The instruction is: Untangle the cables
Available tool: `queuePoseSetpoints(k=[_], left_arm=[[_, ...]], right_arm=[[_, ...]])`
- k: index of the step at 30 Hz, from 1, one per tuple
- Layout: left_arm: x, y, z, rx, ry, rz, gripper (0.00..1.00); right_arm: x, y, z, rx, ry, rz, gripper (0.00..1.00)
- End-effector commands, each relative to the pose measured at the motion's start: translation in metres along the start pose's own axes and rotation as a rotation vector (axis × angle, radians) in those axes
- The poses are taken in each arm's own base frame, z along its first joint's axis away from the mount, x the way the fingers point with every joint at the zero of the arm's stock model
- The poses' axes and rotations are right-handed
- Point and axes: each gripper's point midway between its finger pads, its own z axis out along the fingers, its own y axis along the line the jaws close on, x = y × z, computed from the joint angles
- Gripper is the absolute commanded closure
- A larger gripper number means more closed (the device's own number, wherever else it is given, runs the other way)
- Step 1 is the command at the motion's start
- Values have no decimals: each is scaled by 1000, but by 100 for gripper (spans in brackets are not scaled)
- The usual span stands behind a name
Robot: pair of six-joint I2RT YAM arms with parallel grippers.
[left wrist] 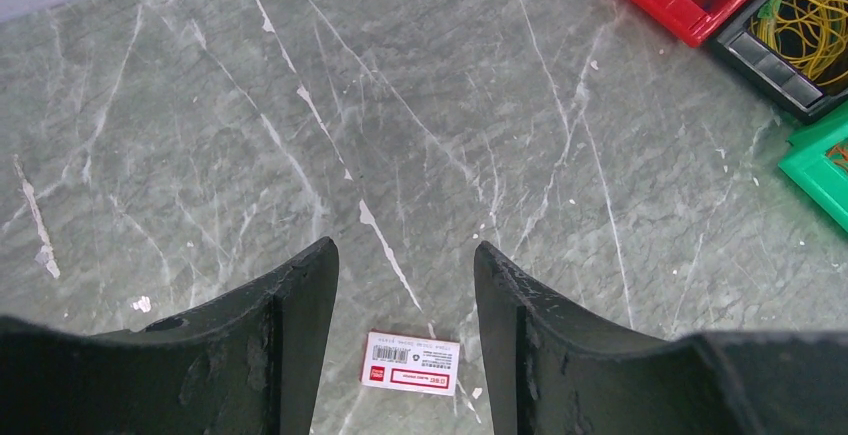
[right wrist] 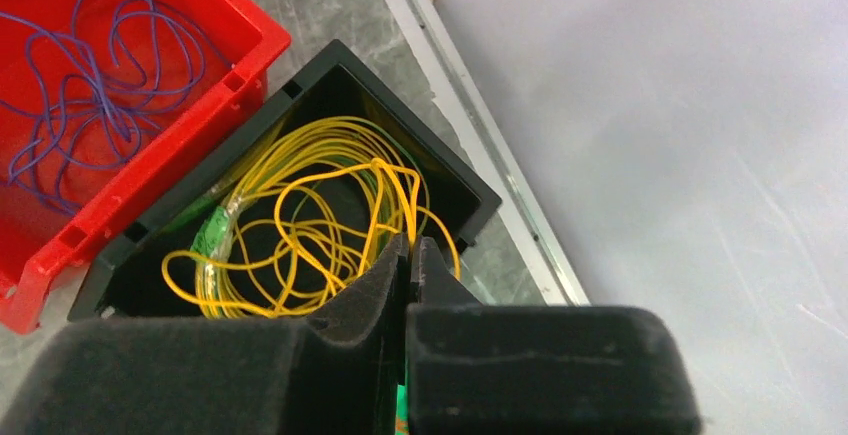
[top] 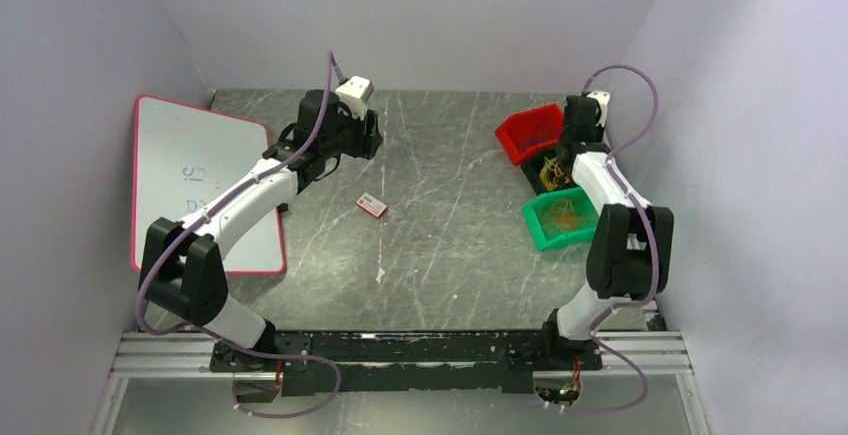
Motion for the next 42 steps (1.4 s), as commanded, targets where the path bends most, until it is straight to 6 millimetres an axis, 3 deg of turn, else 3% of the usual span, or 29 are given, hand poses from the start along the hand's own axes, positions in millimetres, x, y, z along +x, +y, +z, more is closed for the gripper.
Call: queuePoseSetpoints(k=[1,8,18,22,26,28,33,42], left_arm=[[-9,5,0,-18,-36,20,43],[-7,9,-1,-41,-30,32,42],[-6,9,1,-38,-23,34,42],[-5,9,1,-34,-20,34,42],[-2,8,4,-29,-7,35,42],[-1,9,4,-29,-4,36,42],[-2,10,4,-37,-7,36,42],[-1,11,4,-41,-5,37,42]], right_arm=[[-5,6,24,16,13,-6,100],[29,35,61,-38,117,-4,100],[62,55,89,-84,212,-8,100],[53,51,87,-77,195,-2,97],[41,44,82,-67,166,12,63],[38,42,80,-66,161,14,57],[28,36,73,-66,137,27,54],[-12,20,51,-65,56,69,53]])
